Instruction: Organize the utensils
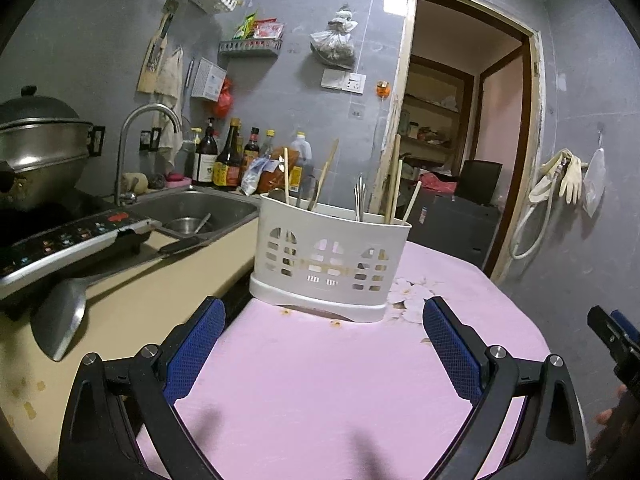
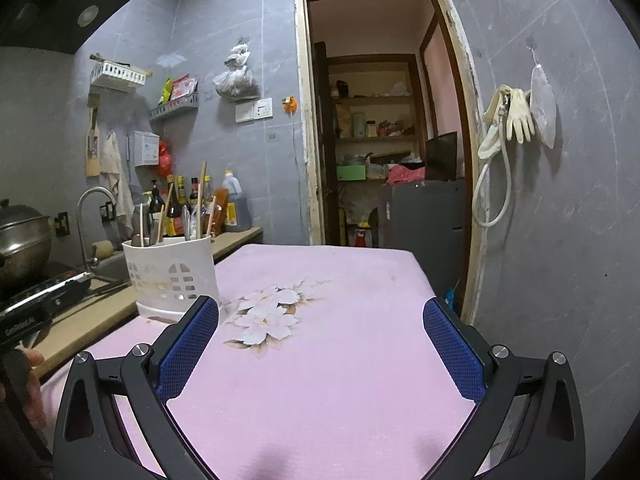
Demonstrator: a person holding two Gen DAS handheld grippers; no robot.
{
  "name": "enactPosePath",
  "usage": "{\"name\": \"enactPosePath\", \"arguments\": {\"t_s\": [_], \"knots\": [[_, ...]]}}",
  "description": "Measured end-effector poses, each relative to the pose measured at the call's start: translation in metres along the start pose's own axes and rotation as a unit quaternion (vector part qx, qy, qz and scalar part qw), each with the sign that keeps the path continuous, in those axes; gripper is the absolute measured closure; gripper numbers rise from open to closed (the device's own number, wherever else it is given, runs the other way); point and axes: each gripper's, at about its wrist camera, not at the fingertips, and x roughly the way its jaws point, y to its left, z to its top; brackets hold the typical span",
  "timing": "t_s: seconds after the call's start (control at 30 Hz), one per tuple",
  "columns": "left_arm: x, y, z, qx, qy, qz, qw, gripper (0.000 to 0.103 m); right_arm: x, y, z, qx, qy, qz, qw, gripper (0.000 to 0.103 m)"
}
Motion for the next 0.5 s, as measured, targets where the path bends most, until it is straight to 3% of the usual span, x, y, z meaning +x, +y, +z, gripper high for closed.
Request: {"name": "enactPosePath", "arguments": {"t_s": [0.5], "knots": [[-0.006, -0.012, -0.005, 0.047, -0.026, 0.006, 0.9986, 0.006, 0.002, 0.002, -0.002, -0.009, 0.002, -0.001, 1.0, 0.0]]}}
